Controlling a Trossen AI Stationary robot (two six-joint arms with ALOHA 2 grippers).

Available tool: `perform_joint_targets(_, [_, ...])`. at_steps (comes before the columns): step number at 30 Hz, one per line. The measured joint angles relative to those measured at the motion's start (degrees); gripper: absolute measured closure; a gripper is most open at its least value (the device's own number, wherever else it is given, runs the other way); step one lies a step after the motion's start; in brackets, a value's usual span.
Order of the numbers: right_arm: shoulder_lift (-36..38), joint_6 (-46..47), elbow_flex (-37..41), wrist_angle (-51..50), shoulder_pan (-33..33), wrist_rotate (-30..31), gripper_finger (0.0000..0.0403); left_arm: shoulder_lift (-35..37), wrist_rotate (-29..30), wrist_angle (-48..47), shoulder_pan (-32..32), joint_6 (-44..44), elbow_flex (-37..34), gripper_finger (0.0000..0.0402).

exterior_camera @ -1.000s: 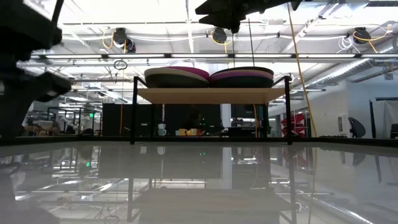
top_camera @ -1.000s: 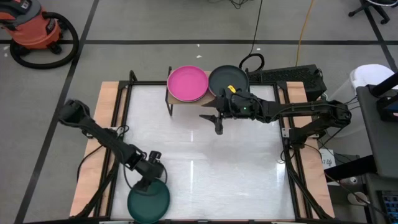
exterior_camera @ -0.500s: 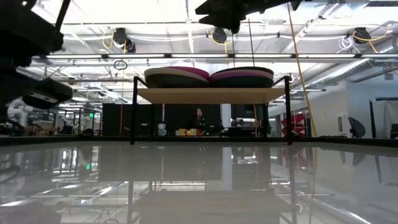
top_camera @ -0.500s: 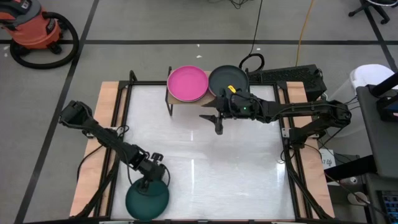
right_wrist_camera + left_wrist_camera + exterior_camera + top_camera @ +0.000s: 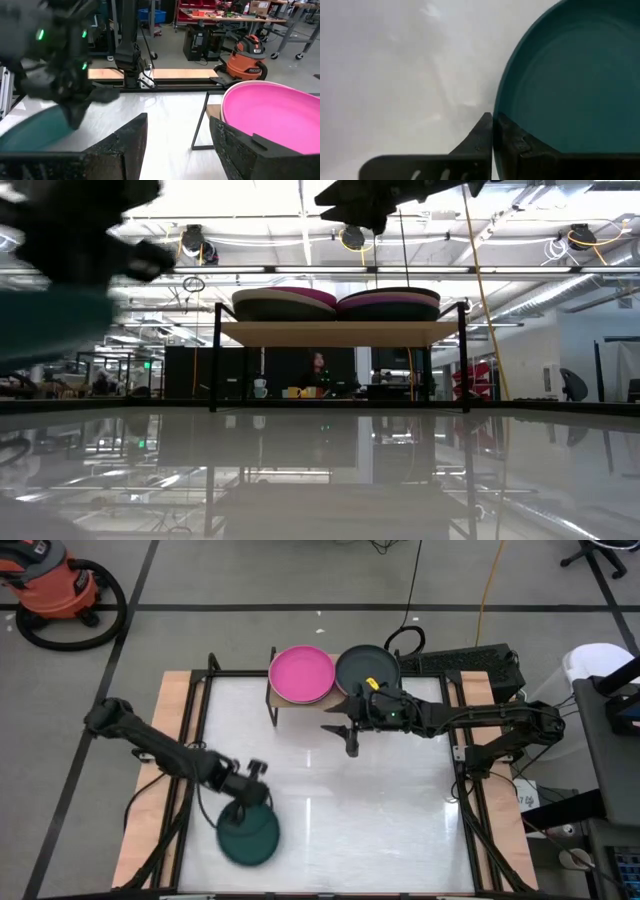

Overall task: Place and stack plates onto a shelf
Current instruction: Stack the dark green plate on top of the pink plate on the shelf

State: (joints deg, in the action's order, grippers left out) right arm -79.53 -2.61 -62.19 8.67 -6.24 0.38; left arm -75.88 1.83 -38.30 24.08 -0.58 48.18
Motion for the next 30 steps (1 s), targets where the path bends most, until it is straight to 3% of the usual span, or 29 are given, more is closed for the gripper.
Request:
perform_joint_targets(7, [0.0, -0.4, 0.0, -0.3, 0.0, -0.1, 0.0209, 8.6, 6.7, -0.8, -15.3, 9.1, 6.6, 0.0394])
perform_joint_targets(16, [1.1, -2.5, 0.0, -0.3, 0.0, 0.0, 0.0209, 11.7, 4.8, 2.9, -40.3, 11.0, 18.6, 0.0394])
perform_joint_targets(24, [3.1, -4.3, 0.0, -0.2, 0.4, 3.5, 0.0209, 0.7, -3.6, 5.1, -56.8, 8.1, 29.0, 0.0394])
perform_joint_targets(30, [5.5, -4.2, 0.0, -1.1, 1.1, 4.4, 0.0209, -10.8, -9.2, 5.0, -63.4, 6.3, 36.8, 0.0394])
